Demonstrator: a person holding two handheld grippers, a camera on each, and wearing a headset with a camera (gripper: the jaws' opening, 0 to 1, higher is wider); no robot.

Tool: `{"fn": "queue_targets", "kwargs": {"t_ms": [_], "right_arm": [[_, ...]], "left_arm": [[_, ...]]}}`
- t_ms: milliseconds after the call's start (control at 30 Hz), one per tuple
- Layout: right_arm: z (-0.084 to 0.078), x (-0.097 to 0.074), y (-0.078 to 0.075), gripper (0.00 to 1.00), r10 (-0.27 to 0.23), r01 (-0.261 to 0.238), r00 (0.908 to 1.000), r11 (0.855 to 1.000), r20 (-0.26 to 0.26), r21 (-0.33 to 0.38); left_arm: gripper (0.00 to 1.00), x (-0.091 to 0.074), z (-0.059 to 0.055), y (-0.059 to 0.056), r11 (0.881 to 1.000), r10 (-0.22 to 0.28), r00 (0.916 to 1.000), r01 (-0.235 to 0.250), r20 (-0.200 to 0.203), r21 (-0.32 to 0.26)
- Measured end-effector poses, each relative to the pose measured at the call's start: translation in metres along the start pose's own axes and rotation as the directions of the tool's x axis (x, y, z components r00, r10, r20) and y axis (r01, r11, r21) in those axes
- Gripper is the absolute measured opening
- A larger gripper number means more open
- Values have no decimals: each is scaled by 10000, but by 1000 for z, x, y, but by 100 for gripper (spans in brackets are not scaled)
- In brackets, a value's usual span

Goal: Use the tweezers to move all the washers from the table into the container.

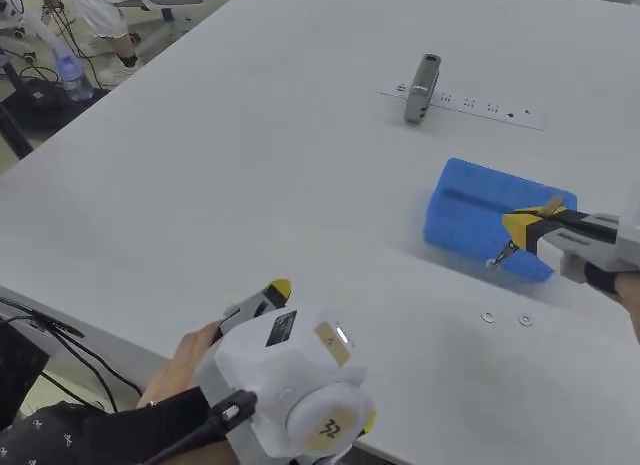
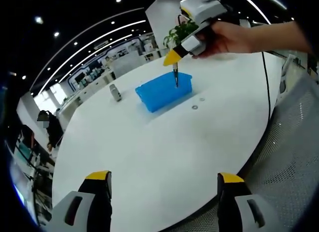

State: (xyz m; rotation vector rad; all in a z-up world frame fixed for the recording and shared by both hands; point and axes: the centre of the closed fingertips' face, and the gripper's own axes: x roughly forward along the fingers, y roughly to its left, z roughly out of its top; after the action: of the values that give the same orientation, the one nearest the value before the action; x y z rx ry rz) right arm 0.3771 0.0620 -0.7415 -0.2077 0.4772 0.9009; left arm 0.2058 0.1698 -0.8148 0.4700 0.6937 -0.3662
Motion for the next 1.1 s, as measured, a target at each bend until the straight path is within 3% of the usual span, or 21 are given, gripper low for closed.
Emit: {"fn": "queue_targets", "kwargs": {"t_ms": [200,467,500,533,600,733,1100], "right_arm": [[12,12,-12,1,-146,146,9996,9999,226,7],[6,31,-26,1,-381,379,9992,9992,109,144],[14,33,-30,1,-499,493,9965,9987,669,106],[8,32,-30,1,-424,420,9987,9990,271,152],[15,35,-37,1,-546,525,9978,9971,373,550],[11,41,-40,1,-616,599,9977,9967,293,552],[-9,58,-47,1,-623,633,9978,9969,-222,461]], "left_arm": [[89,0,-1,0,10000,-3,10000,3,-54,0],[89,1,-3,0,10000,-26,9999,26,-146,6],[89,1,-2,0,10000,-25,9999,25,-138,5],[88,1,-2,0,10000,-28,9999,27,-127,-7],[88,1,-3,-1,10000,-64,9999,64,-146,-24],[88,1,-3,-1,10000,-67,9998,66,-177,-11],[87,1,-4,-1,10000,-84,9996,84,-267,15]]}}
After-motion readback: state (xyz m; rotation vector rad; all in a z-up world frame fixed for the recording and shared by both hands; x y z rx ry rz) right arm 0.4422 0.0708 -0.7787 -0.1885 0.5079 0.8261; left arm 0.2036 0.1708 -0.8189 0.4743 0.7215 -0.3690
